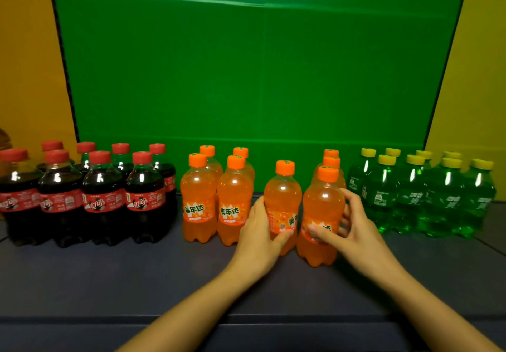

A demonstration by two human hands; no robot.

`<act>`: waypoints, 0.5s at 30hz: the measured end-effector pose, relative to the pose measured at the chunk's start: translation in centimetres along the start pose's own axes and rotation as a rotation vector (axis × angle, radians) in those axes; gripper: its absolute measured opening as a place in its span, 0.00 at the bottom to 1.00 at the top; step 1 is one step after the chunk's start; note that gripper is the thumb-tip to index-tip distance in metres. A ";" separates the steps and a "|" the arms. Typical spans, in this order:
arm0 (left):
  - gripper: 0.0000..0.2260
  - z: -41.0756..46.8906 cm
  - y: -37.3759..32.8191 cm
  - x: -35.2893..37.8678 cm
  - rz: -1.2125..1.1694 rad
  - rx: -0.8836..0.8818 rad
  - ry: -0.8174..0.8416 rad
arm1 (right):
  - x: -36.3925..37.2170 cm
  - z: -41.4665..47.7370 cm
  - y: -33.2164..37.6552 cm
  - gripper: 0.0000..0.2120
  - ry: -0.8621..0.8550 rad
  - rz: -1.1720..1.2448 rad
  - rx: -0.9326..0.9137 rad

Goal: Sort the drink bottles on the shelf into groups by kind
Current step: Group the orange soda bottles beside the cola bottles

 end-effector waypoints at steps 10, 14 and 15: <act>0.26 1.8 -0.3 2.5 0.132 -0.088 -0.065 | -0.2 1.3 -1.4 0.35 -0.055 -0.149 -0.005; 0.26 2.6 -0.3 3.4 0.178 -0.132 -0.111 | 0.3 1.7 -1.7 0.37 -0.103 -0.215 -0.019; 0.26 2.7 -0.2 3.5 0.178 -0.141 -0.123 | 0.6 1.7 -1.7 0.37 -0.122 -0.242 -0.027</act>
Point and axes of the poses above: each hand's wrist, its own z-axis towards the middle knuckle, its own x-axis out of the palm, y = z × x, the point moved 2 cm from there along z, towards the middle knuckle, and after that the axes turned 1 degree about -z, right-handed, at the moved point
